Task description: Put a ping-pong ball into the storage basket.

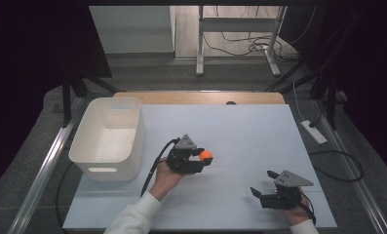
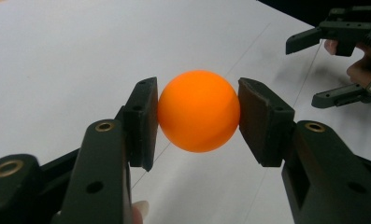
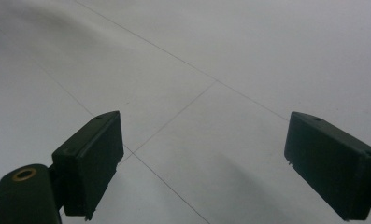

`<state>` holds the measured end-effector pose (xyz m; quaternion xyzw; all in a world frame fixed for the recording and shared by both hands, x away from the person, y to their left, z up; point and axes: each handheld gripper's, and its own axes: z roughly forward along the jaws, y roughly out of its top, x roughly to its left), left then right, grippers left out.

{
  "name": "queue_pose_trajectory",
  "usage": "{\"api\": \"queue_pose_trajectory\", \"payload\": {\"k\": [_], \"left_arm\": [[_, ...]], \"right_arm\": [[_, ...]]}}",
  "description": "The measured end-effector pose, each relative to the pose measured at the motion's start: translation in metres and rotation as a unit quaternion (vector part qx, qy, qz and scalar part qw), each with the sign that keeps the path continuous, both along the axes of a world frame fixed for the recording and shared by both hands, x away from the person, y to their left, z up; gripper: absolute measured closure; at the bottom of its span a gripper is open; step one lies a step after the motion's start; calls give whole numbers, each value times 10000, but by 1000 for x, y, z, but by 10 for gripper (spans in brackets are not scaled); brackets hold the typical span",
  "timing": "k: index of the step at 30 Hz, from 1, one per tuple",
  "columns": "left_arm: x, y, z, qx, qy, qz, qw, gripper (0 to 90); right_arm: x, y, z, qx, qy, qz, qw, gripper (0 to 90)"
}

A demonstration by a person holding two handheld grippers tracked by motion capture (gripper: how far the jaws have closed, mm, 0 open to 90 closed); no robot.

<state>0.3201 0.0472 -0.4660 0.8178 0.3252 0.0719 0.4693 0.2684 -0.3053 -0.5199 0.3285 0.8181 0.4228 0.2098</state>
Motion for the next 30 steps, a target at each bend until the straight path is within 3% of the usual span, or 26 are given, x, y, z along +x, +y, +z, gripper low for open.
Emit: {"api": "queue_pose_trajectory", "payload": {"k": [30], "left_arm": [[-3, 22, 17, -253, -172, 214, 9993, 503]], "right_arm": [[0, 0, 0, 3, -6, -18, 10000, 117]]}}
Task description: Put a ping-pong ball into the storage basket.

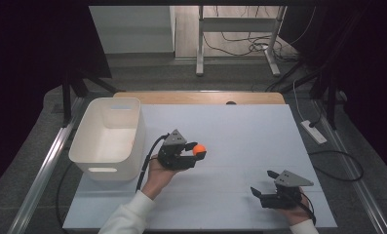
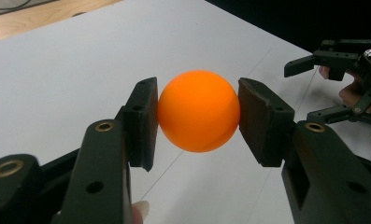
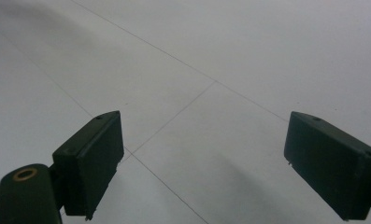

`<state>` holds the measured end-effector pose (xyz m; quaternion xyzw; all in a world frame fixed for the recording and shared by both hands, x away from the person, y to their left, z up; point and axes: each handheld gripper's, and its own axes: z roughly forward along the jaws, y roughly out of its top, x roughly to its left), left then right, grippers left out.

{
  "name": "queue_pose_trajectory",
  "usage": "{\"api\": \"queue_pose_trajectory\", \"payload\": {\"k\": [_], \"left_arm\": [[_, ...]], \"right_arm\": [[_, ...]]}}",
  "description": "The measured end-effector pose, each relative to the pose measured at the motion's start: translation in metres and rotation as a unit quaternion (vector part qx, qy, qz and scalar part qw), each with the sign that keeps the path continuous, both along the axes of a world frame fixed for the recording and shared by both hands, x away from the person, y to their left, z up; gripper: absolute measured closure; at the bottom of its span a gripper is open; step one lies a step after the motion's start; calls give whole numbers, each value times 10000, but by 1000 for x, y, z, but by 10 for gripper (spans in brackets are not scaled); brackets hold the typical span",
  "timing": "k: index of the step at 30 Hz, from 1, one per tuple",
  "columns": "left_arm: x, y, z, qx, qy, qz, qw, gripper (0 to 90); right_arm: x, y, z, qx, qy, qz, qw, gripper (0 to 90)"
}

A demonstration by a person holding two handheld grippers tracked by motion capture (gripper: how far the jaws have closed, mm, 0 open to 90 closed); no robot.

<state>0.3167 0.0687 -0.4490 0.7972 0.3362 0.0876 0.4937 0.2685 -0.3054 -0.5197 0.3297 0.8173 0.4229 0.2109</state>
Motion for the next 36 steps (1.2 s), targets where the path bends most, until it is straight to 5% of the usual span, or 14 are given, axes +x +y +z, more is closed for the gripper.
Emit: {"api": "queue_pose_trajectory", "payload": {"k": [36], "left_arm": [[-2, 26, 19, -208, -186, 260, 9993, 503]], "right_arm": [[0, 0, 0, -21, -7, -17, 10000, 117]]}}
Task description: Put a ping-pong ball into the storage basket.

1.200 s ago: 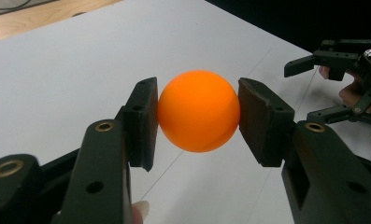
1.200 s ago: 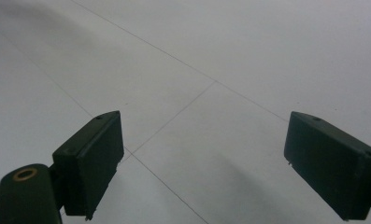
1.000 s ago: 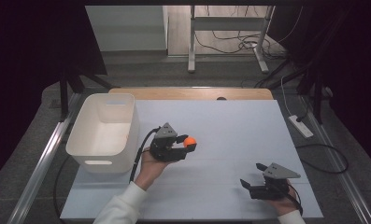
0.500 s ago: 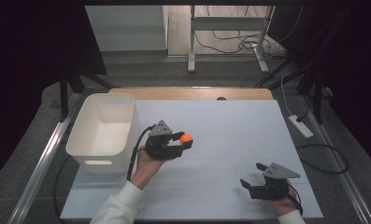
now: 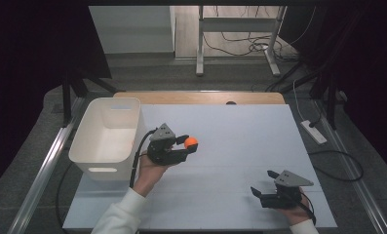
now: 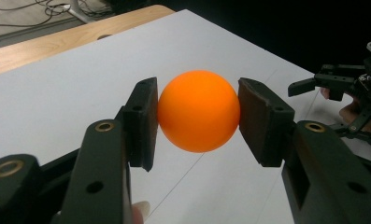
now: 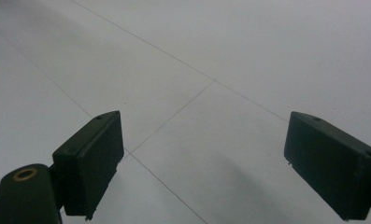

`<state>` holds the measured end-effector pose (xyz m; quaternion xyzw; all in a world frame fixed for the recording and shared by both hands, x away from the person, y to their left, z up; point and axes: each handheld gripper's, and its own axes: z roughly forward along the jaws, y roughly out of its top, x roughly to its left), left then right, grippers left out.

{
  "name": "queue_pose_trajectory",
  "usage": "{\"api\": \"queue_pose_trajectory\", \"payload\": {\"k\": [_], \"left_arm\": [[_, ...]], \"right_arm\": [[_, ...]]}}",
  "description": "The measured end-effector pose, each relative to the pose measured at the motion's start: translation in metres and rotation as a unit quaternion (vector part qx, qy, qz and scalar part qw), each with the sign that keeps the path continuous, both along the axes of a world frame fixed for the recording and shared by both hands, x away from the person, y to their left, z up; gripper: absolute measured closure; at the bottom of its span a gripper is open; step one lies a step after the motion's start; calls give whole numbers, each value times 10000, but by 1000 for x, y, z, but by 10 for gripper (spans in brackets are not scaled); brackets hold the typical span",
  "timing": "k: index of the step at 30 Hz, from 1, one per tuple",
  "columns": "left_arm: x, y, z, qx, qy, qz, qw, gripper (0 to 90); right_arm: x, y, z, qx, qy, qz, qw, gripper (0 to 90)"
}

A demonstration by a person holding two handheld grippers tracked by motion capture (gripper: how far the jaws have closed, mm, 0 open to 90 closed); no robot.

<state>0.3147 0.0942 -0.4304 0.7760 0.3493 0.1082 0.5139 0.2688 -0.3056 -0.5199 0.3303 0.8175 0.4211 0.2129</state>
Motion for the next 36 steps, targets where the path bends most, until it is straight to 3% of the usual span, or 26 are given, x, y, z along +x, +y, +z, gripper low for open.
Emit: {"api": "queue_pose_trajectory", "payload": {"k": [36], "left_arm": [[-4, 25, 14, -240, -211, 281, 9991, 504]], "right_arm": [[0, 0, 0, -18, -9, -6, 10000, 117]]}}
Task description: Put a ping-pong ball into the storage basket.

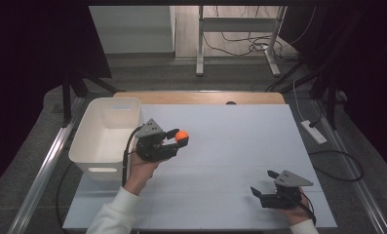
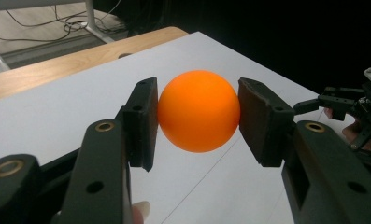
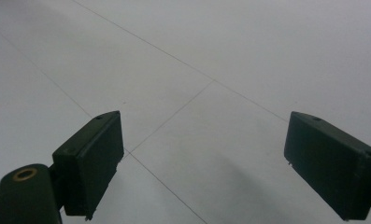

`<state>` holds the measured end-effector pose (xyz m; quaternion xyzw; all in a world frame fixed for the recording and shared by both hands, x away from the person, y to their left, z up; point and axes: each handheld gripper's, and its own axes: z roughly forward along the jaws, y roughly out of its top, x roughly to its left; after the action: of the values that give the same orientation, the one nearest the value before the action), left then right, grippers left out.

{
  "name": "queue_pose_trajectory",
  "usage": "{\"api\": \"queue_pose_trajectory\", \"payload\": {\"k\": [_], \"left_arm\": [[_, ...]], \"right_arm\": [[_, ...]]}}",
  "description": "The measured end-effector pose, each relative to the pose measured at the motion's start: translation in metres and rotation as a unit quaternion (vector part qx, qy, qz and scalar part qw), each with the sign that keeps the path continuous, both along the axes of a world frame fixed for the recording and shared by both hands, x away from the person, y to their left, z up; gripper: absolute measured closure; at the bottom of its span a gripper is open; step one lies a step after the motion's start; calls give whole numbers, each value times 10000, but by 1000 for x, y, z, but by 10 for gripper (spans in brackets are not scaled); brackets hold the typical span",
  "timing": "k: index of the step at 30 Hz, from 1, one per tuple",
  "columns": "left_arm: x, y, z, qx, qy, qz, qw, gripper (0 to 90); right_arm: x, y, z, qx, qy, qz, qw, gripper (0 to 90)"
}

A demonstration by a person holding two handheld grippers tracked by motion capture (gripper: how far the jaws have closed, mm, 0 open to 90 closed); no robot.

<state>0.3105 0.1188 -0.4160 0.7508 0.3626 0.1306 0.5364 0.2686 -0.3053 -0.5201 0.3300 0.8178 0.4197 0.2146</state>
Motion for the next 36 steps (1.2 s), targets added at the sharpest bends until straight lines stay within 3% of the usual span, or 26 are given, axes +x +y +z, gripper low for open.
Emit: {"api": "queue_pose_trajectory", "payload": {"k": [36], "left_arm": [[-7, 29, 19, -124, -289, 332, 9990, 504]], "right_arm": [[0, 0, 0, -4, -11, 3, 10000, 117]]}}
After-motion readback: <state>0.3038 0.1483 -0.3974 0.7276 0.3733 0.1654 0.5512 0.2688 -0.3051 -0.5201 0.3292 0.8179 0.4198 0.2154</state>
